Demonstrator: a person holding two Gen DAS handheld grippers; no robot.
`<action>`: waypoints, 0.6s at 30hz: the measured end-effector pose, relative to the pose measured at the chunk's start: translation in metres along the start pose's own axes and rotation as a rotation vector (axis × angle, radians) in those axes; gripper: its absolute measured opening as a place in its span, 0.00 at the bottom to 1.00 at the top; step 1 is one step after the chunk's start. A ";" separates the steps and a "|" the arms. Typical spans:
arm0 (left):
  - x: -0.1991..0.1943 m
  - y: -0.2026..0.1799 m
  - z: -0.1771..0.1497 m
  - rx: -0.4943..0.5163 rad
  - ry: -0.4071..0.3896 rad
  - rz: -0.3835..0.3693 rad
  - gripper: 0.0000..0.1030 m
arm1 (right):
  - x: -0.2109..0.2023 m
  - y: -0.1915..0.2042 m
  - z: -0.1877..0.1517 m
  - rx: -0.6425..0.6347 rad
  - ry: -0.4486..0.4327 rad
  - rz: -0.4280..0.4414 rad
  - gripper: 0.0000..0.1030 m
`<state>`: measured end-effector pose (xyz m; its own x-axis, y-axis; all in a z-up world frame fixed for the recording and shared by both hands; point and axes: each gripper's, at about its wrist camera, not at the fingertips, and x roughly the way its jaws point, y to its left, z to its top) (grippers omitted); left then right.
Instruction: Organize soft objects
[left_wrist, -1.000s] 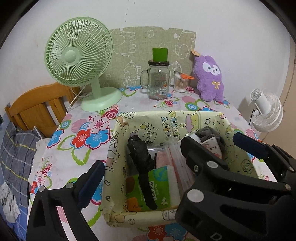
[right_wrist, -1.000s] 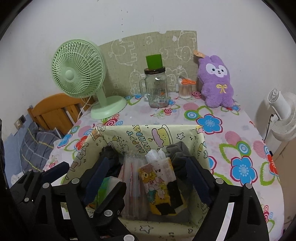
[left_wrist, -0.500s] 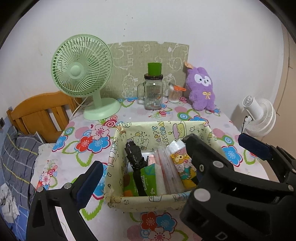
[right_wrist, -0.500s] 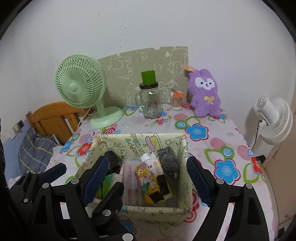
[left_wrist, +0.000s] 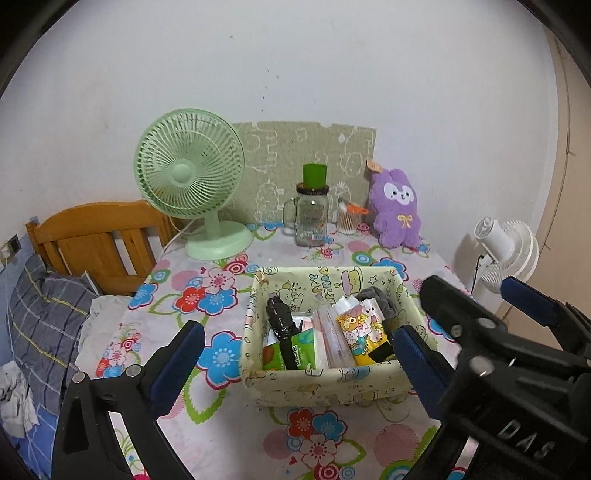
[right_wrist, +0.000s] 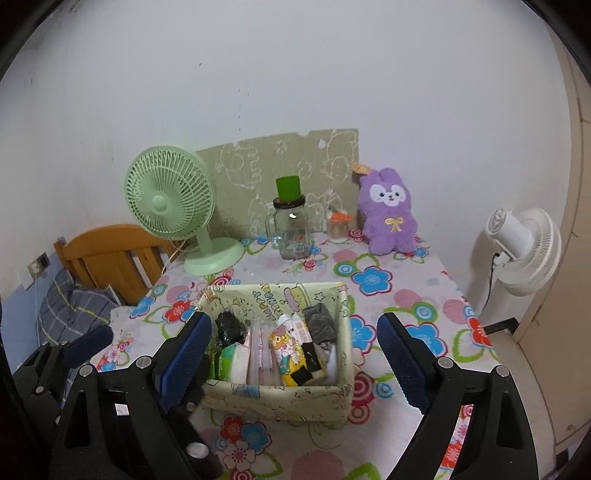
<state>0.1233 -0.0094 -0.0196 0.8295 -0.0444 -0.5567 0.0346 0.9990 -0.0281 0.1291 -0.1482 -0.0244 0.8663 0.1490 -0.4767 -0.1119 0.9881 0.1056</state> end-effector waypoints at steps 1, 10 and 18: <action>-0.005 0.001 0.000 0.001 -0.007 0.000 1.00 | -0.006 -0.001 0.000 0.001 -0.008 -0.007 0.90; -0.047 0.006 -0.006 -0.004 -0.081 0.025 1.00 | -0.052 -0.007 -0.004 0.005 -0.070 -0.046 0.90; -0.078 0.008 -0.015 -0.006 -0.131 0.019 1.00 | -0.088 -0.009 -0.012 0.004 -0.113 -0.078 0.91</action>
<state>0.0502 0.0023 0.0116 0.8959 -0.0238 -0.4437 0.0151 0.9996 -0.0232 0.0485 -0.1693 0.0064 0.9217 0.0665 -0.3822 -0.0406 0.9963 0.0753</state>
